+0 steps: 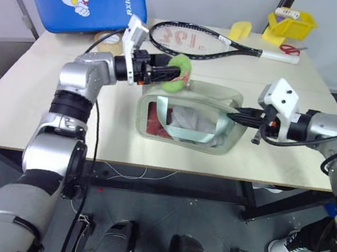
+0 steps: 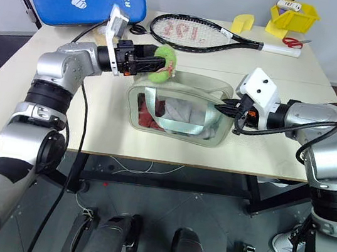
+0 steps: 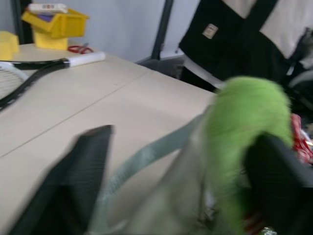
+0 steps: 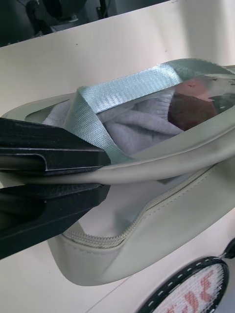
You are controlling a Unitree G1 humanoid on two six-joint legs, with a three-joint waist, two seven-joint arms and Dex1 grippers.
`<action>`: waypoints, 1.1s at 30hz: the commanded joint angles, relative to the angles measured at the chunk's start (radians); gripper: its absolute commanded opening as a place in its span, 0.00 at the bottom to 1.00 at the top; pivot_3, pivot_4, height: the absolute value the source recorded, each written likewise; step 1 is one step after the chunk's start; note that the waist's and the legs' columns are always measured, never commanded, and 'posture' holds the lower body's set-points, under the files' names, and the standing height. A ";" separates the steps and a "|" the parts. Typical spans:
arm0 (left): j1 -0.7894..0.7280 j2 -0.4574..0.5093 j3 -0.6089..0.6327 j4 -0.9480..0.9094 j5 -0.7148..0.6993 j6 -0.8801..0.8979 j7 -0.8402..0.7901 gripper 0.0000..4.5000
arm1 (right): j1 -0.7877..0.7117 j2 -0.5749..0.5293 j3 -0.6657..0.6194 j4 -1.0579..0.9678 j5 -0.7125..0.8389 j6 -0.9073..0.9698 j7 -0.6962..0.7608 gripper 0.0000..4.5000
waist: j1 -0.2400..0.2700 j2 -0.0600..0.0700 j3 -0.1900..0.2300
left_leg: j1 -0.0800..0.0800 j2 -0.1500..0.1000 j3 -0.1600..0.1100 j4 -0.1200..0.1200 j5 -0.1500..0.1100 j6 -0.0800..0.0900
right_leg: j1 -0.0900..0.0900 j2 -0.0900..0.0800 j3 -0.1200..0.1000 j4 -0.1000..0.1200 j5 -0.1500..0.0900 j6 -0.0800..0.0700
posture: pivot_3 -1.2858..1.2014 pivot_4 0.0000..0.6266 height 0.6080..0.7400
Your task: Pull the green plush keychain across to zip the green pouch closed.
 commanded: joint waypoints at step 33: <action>0.255 0.227 -0.072 -0.279 0.025 -0.126 -0.326 0.84 | 0.008 0.004 -0.014 -0.052 0.018 0.033 -0.053 0.00 | 0.004 0.000 0.000 | 0.000 0.001 0.000 0.000 0.000 0.000 | 0.000 0.000 0.000 0.000 0.000 0.000 | 0.52 0.24 1.00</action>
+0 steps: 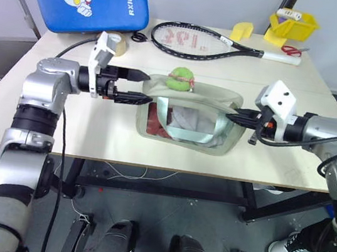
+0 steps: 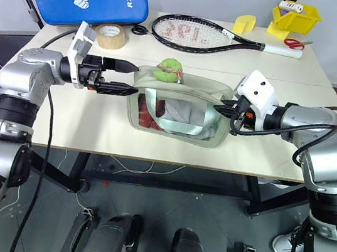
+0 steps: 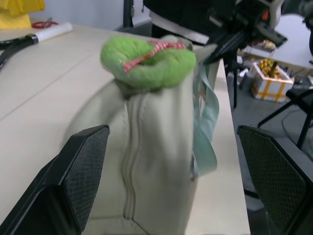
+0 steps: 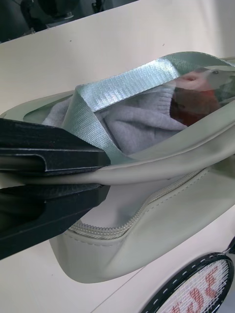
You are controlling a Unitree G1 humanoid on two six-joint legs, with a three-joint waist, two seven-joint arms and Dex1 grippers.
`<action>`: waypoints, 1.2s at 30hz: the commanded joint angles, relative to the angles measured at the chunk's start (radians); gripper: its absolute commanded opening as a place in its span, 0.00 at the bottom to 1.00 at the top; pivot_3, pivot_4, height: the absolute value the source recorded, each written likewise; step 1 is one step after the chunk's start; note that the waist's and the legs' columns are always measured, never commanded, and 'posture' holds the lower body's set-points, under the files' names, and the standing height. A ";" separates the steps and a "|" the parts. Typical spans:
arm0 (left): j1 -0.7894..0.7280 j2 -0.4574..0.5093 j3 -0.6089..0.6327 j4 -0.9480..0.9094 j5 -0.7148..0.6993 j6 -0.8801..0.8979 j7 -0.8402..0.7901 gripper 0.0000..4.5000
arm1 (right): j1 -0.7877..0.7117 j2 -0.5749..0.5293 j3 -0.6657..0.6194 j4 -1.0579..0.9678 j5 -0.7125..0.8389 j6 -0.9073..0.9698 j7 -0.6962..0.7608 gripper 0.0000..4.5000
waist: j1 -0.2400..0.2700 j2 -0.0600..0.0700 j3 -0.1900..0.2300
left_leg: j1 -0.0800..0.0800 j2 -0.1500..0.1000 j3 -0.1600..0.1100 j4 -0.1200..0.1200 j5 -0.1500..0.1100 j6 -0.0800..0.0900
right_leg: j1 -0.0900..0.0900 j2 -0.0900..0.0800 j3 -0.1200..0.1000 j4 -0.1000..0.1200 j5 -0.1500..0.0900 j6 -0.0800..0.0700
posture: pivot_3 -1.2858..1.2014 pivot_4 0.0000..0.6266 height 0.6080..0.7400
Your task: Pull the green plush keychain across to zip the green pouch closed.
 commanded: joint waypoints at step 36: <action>0.116 -0.011 -0.032 -0.194 0.027 -0.002 0.136 0.00 | -0.472 0.348 0.224 0.294 -0.053 0.107 -0.092 0.35 | -0.001 0.000 0.000 | -0.002 -0.001 0.000 0.000 0.000 0.000 | -0.001 0.000 0.000 0.000 0.000 0.000 | 0.52 0.24 1.00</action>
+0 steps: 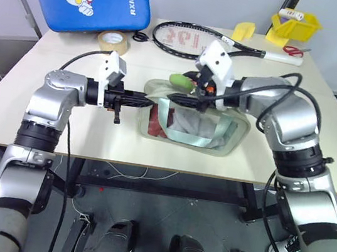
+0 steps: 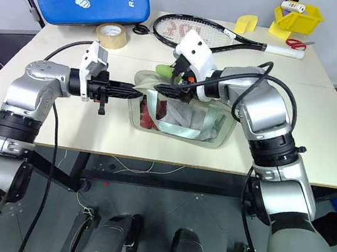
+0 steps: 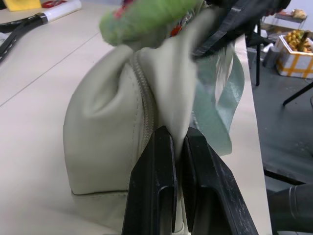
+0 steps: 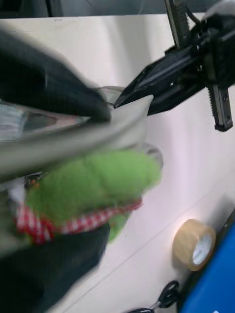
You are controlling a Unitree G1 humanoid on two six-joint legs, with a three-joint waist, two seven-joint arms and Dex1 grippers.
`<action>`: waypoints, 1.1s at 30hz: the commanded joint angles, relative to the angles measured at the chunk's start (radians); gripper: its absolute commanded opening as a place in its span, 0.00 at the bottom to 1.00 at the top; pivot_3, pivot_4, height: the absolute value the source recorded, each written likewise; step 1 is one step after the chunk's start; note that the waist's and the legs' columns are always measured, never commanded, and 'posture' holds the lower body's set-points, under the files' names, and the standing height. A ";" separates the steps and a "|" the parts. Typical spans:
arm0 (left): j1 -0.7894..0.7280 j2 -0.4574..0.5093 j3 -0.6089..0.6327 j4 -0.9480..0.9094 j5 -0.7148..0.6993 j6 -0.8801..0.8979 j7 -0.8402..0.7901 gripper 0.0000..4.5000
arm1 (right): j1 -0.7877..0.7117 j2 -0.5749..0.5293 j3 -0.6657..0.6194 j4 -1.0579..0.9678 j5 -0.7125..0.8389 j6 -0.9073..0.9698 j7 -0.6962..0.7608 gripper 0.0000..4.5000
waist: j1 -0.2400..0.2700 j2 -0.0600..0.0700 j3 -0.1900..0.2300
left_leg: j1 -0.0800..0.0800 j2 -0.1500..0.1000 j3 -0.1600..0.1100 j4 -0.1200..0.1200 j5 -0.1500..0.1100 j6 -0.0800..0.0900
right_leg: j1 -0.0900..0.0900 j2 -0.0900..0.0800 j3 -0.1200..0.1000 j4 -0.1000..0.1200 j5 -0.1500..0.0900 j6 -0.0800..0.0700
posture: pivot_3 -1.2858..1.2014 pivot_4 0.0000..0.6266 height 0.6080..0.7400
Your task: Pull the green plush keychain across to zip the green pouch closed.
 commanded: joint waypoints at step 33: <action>0.046 0.012 0.017 -0.058 -0.039 0.020 0.082 0.00 | 0.593 -0.407 -0.292 -0.196 -0.093 0.009 -0.143 0.01 | 0.001 0.000 -0.001 | 0.003 0.001 0.000 -0.001 0.000 0.000 | 0.002 0.000 0.001 0.000 0.000 0.000 | 0.52 0.24 1.00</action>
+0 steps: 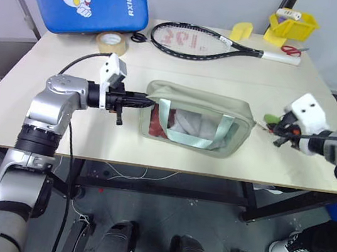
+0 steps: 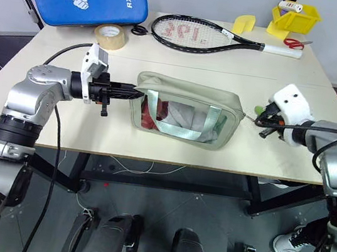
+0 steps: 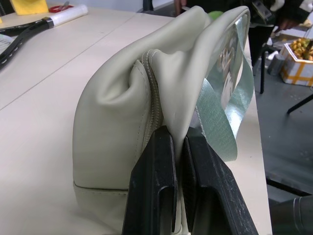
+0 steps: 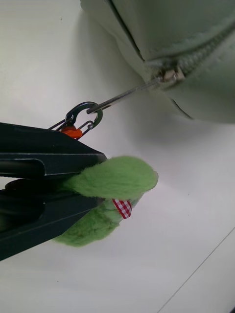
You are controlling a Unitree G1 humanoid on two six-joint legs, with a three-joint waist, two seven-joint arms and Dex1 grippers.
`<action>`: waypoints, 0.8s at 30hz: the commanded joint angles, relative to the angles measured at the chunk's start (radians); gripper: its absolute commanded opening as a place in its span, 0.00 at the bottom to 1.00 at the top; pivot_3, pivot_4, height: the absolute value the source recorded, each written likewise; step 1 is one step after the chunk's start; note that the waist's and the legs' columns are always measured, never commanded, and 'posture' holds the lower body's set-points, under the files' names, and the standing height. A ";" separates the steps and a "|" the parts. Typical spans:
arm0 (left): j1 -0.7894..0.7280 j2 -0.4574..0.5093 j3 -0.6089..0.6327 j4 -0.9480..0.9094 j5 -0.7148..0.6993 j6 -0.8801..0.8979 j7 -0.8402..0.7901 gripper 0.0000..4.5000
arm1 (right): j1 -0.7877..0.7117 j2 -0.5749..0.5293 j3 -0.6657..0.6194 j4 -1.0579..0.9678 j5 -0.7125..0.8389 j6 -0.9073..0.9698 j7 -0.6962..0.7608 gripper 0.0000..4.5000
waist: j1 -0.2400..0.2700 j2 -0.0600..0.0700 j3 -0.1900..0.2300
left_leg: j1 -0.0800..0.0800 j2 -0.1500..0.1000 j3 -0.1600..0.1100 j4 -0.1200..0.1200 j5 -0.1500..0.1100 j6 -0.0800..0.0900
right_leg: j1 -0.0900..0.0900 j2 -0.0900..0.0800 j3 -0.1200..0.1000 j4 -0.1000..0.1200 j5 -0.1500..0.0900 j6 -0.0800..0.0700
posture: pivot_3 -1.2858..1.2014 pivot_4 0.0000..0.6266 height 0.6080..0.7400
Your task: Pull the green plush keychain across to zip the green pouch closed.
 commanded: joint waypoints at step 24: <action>0.043 0.020 0.026 -0.076 -0.037 0.036 0.050 0.00 | -0.029 0.183 -0.108 0.064 0.058 0.066 -0.094 0.24 | -0.001 0.000 0.000 | 0.012 0.001 -0.001 -0.003 -0.001 0.000 | 0.012 -0.002 0.000 -0.005 -0.002 -0.003 | 0.52 0.24 1.00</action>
